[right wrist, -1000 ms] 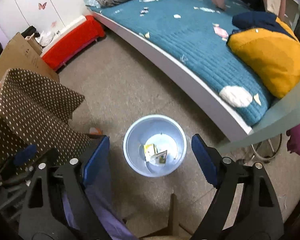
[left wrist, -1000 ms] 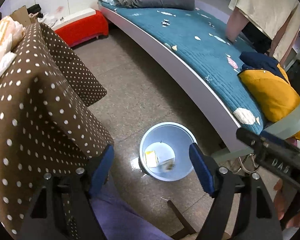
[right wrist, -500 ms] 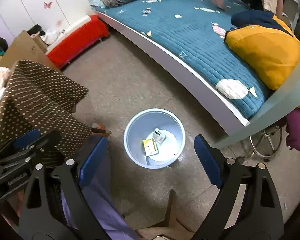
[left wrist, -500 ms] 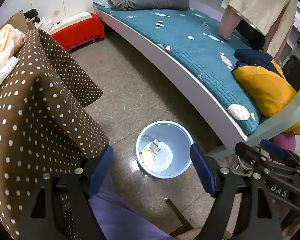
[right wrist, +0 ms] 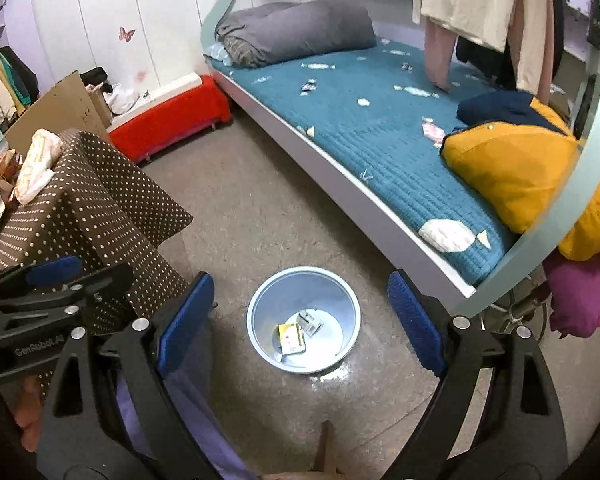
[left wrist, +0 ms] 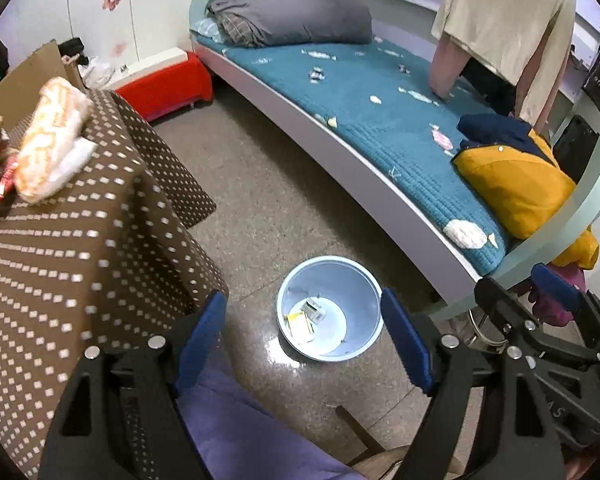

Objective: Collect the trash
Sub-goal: 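Move both empty grippers back toward the polka-dot table, then grasp the black snack wrapper with the left gripper while the right gripper grasps the orange bag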

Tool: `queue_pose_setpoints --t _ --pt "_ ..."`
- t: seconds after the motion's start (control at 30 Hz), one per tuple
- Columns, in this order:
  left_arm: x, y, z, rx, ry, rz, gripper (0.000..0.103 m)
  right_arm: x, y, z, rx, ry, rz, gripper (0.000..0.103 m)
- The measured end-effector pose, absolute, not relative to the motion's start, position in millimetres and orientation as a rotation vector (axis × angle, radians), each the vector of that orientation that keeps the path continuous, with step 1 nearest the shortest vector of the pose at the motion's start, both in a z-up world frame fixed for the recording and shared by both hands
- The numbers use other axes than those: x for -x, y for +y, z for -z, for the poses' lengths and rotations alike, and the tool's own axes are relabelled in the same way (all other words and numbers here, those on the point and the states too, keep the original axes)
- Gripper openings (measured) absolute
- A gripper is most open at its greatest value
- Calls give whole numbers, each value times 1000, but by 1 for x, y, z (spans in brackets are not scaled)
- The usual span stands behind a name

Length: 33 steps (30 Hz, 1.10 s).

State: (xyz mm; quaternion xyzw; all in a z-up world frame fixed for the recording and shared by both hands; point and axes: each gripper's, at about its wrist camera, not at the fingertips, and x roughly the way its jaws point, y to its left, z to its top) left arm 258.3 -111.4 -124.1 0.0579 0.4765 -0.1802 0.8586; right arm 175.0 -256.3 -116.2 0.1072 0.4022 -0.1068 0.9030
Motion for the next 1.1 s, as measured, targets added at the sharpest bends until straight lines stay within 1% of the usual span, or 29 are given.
queue_pose_setpoints --t 0.13,0.3,0.5,1.0,1.1 --pt "-249 -100 107 -103 968 380 79 -170 -245 102 -157 786 227 87" --pt "-232 -80 81 -83 887 364 83 -170 -239 89 -202 758 158 87" --pt "-220 -53 61 -60 836 317 84 -172 -215 78 -211 749 90 87" --pt "-215 54 43 56 791 88 86 -198 -151 72 -241 798 -96 87" --pt "-214 78 43 82 790 40 86 -203 -137 71 -244 807 -135 91"
